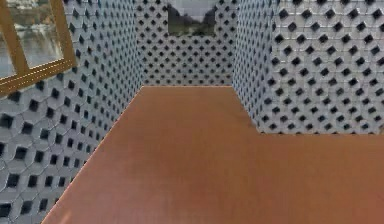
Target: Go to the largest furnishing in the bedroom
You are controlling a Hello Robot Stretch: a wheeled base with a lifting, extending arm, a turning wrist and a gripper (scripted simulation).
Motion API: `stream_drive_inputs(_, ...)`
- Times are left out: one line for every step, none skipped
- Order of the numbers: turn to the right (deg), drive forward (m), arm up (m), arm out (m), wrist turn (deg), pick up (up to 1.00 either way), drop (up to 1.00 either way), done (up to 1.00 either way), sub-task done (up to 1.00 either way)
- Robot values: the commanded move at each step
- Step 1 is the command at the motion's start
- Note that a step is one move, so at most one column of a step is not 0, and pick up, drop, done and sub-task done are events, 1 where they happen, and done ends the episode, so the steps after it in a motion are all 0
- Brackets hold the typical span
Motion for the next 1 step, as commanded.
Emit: stream_drive_inputs(45.0, 0.00, 0.00, 0.00, 0.0, 0.00, 0.00, 0.00, 0.00)
